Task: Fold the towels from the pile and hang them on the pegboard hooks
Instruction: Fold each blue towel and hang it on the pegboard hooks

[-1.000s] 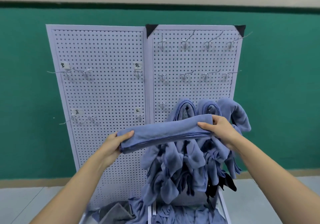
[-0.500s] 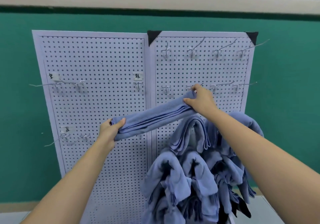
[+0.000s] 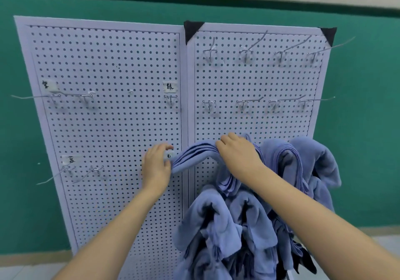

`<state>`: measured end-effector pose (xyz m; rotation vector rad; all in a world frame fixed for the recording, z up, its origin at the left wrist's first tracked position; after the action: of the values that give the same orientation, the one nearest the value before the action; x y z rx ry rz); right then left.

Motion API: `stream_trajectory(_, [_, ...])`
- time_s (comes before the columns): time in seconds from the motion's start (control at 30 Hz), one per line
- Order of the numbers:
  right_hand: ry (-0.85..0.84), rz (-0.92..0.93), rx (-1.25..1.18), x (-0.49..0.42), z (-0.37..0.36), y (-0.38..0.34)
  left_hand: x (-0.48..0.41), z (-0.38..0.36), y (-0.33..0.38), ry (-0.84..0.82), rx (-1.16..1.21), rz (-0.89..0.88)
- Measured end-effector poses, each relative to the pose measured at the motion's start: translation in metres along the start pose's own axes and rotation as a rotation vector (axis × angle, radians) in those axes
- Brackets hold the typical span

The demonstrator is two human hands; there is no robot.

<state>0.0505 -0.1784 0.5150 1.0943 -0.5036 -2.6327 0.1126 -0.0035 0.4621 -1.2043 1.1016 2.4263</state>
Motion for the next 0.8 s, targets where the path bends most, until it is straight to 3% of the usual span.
stream_trajectory(0.1, [-0.056,-0.051,-0.127,0.007,-0.012,0.005,0.019,-0.007,0.028,-0.142,0.115,-0.060])
stream_trajectory(0.17, [-0.069,-0.064,-0.167,0.011,-0.009,0.007,0.029,-0.023,0.036,-0.277,-0.012,-0.128])
stream_trajectory(0.23, [-0.111,-0.054,-0.092,0.011,-0.012,0.008,0.032,-0.035,0.037,-0.305,-0.187,-0.195])
stream_trajectory(0.3, [-0.132,-0.052,-0.009,0.009,-0.013,0.004,0.028,-0.027,0.045,-0.227,-0.196,-0.149])
stream_trajectory(0.4, [-0.009,-0.158,0.001,0.000,0.009,0.008,0.020,-0.007,0.066,-0.069,-0.089,-0.093])
stream_trajectory(0.53, [0.078,-0.345,-0.239,-0.002,0.015,0.018,0.009,0.002,0.082,-0.007,-0.037,-0.053])
stream_trajectory(0.8, [0.287,-0.509,-0.703,-0.002,0.031,0.023,-0.013,0.022,0.091,0.156,0.177,0.045])
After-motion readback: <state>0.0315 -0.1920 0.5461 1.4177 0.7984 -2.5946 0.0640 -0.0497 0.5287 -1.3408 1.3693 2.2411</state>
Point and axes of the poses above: each hand's wrist, its own x-axis away from the middle knuckle, its own z-axis out of the back of the hand, y = z × x, the point moved 9 cm from there along -x, towards the middle knuckle, and after that the axes turned 7 degrees about y, right-handed, at the moved point
